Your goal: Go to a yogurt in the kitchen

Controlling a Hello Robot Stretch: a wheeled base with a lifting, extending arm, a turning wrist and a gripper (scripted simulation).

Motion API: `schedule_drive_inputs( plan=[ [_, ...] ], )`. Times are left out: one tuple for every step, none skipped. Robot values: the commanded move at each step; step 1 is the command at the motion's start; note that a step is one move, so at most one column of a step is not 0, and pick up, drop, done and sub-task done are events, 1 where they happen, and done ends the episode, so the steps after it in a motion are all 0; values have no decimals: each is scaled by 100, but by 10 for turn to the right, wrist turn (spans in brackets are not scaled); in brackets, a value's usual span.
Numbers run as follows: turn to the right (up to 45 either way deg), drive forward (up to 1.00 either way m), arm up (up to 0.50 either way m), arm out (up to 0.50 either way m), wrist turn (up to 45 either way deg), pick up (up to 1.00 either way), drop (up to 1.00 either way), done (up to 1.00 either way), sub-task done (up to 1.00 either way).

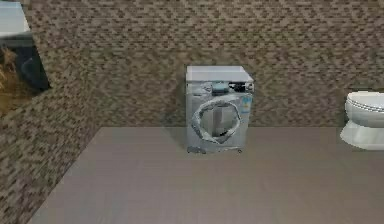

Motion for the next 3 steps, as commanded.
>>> schedule_drive_inputs(
  plan=[
    [450,0,0,0,0,0,0,0,0],
    [450,0,0,0,0,0,0,0,0],
    [450,0,0,0,0,0,0,0,0]
  ],
)
